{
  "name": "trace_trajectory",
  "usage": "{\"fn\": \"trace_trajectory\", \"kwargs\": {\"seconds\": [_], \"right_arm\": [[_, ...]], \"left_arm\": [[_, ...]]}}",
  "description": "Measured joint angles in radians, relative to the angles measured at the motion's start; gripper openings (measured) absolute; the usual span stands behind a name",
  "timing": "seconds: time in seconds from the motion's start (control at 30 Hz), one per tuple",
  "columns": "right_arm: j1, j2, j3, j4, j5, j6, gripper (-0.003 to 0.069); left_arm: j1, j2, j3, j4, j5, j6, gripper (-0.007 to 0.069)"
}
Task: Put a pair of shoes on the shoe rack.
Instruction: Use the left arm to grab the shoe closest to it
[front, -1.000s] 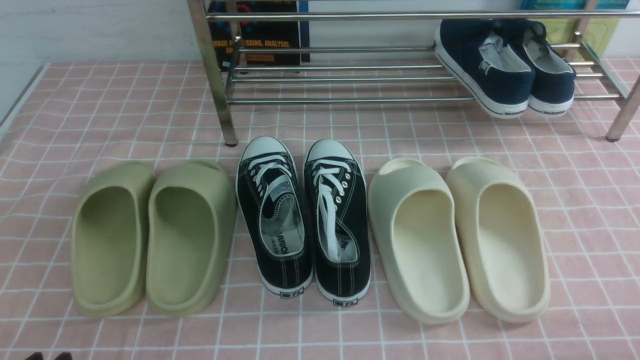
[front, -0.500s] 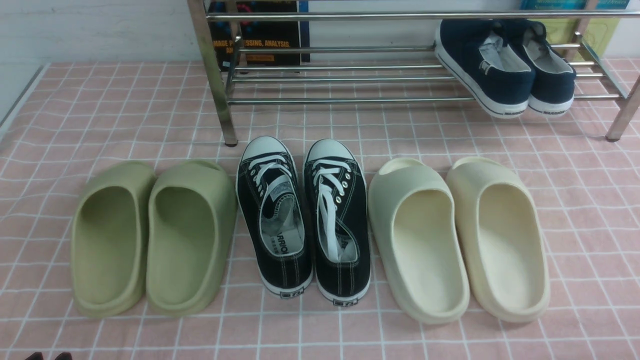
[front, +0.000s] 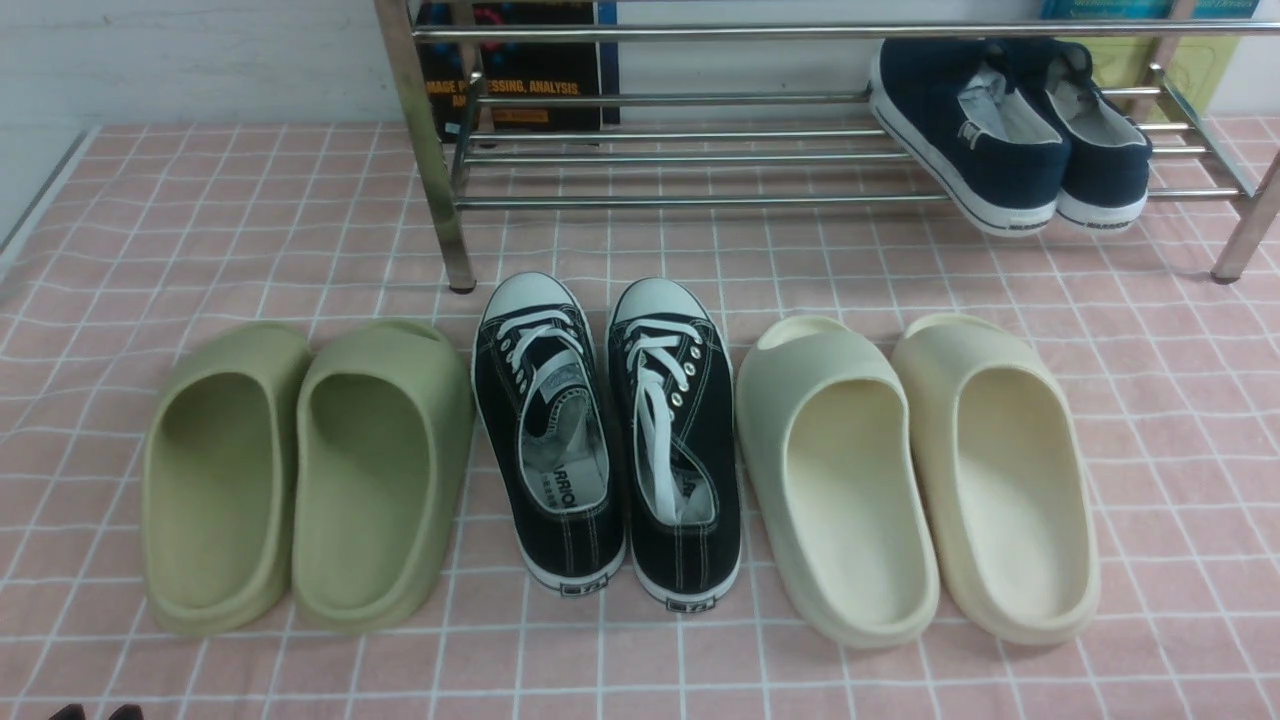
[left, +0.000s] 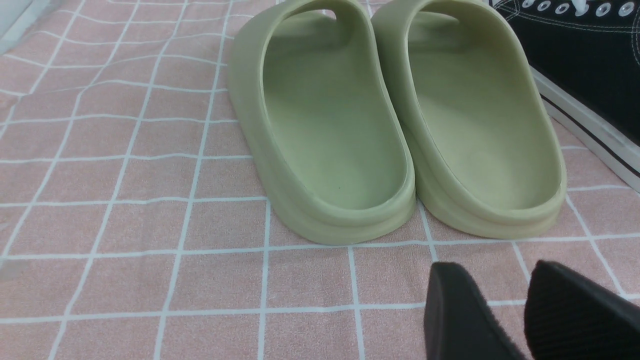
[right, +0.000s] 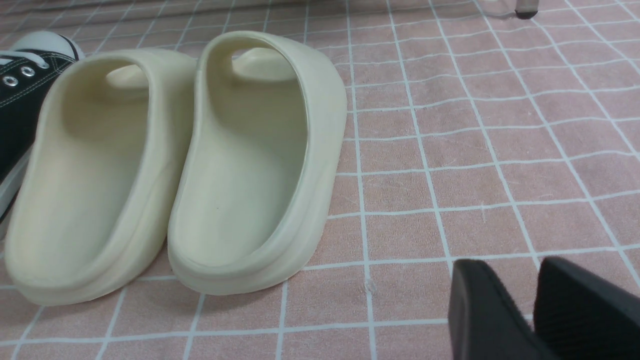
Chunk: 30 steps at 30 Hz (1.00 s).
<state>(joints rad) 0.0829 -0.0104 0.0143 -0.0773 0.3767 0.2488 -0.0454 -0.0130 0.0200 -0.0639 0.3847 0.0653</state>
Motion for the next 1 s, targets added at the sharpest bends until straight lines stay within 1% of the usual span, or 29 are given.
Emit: {"fn": "trace_trajectory", "kwargs": {"seconds": [0.1, 0.2, 0.23, 0.33, 0.37, 0.47, 0.53, 0.57, 0.6, 0.63, 0.77, 0.87, 0.97, 1.0], "right_arm": [[0.0, 0.0, 0.0, 0.0, 0.0, 0.0, 0.019], [0.0, 0.0, 0.0, 0.0, 0.0, 0.0, 0.0193], [0.0, 0.0, 0.0, 0.0, 0.0, 0.0, 0.0195], [0.0, 0.0, 0.0, 0.0, 0.0, 0.0, 0.02], [0.0, 0.0, 0.0, 0.0, 0.0, 0.0, 0.0202], [0.0, 0.0, 0.0, 0.0, 0.0, 0.0, 0.0206], [0.0, 0.0, 0.0, 0.0, 0.0, 0.0, 0.0209], [0.0, 0.0, 0.0, 0.0, 0.0, 0.0, 0.0211], [0.0, 0.0, 0.0, 0.0, 0.0, 0.0, 0.0212], [0.0, 0.0, 0.0, 0.0, 0.0, 0.0, 0.0216], [0.0, 0.0, 0.0, 0.0, 0.0, 0.0, 0.0219], [0.0, 0.0, 0.0, 0.0, 0.0, 0.0, 0.0225], [0.0, 0.0, 0.0, 0.0, 0.0, 0.0, 0.0228], [0.0, 0.0, 0.0, 0.0, 0.0, 0.0, 0.0228]], "left_arm": [[0.0, 0.0, 0.0, 0.001, -0.013, 0.0, 0.0239], [0.0, 0.0, 0.008, 0.004, -0.066, 0.0, 0.0239], [0.0, 0.0, 0.009, 0.004, -0.104, 0.0, 0.0239], [0.0, 0.0, 0.009, 0.004, -0.274, 0.0, 0.0239], [0.0, 0.0, 0.009, 0.004, -0.354, 0.0, 0.0239], [0.0, 0.0, 0.009, 0.006, -0.503, 0.001, 0.0239], [0.0, 0.0, 0.009, 0.006, -0.558, 0.001, 0.0239], [0.0, 0.0, 0.009, 0.006, -0.62, 0.001, 0.0239], [0.0, 0.0, 0.009, 0.006, -0.635, 0.001, 0.0239], [0.0, 0.0, 0.009, 0.004, -0.685, 0.001, 0.0239], [0.0, 0.0, 0.009, -0.001, -0.743, -0.002, 0.0239], [0.0, 0.0, 0.009, -0.033, -0.775, -0.073, 0.0239], [0.0, 0.0, 0.009, -0.057, -0.804, -0.192, 0.0232], [0.0, 0.0, 0.009, -0.057, -0.803, -0.213, 0.0223]]}}
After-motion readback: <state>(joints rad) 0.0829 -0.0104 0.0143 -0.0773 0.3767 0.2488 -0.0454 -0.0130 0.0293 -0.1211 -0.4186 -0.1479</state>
